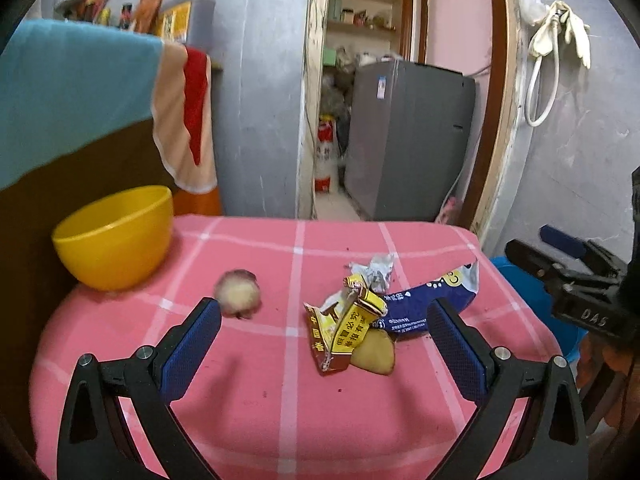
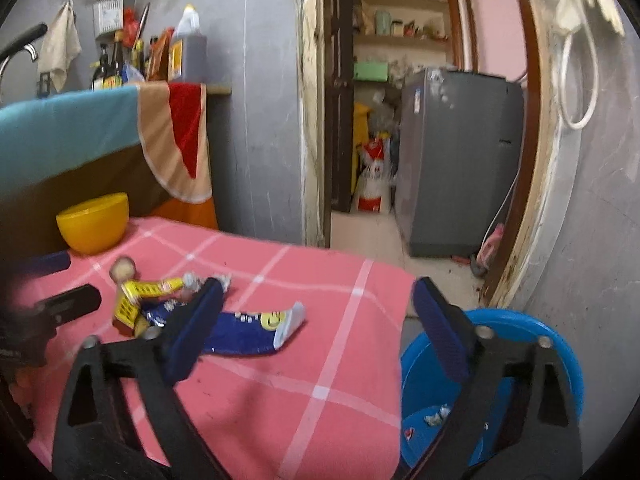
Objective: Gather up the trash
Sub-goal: 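Grasp the yellow wrapper with the left gripper while the right gripper grasps the blue wrapper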
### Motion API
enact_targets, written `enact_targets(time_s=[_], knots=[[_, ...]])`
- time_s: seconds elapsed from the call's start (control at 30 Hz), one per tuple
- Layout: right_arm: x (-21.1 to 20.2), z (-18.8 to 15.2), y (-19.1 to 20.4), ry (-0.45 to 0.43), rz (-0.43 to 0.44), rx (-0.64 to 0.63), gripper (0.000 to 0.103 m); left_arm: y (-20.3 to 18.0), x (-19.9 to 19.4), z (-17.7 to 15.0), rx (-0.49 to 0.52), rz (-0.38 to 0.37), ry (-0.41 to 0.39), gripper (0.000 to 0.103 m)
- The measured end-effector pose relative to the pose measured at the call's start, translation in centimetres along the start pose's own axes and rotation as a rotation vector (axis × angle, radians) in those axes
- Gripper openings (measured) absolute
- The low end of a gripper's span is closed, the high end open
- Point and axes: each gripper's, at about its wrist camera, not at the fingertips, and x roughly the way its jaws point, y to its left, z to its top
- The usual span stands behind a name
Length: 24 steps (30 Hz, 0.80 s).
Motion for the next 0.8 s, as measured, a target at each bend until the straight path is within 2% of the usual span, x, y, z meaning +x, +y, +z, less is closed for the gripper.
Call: enact_targets(time_s=[0.23,0.4,0.53,0.63,0.67,0.73,0.8], knots=[[3.1,-0.4,0.6,0.147,0.056,-0.018,0.081,-0.2,1.6,0.4,0.001,-0.051,0.075,0.072],[4.7,-0.6,0.0,0.237,0.104,0.012,0.063,-0.9,2.8,0.2,0.037,-0.084,0.142,0.047],[6.1,-0.8,-0.4,0.316,0.167,0.034,0.06,-1.0,3.2,0.3,0.048,-0.098,0.157,0.037],[6.5,-0.8,-0.4,0.329,0.183,0.041,0.056,-1.0,3.1,0.2,0.047,-0.106,0.156,0.028],[6.6,-0.8,-0.5,0.334,0.186,0.043,0.053,-0.9,3.1,0.2,0.045,-0.108,0.154,0.027],[6.7,-0.8,-0.5,0.338,0.195,0.045,0.038,-0.9,3.1,0.2,0.042,-0.111,0.149,0.026],[6.7,-0.9,-0.4,0.34,0.204,0.043,0.035,-0.8,2.9,0.3,0.038,-0.112,0.139,0.024]])
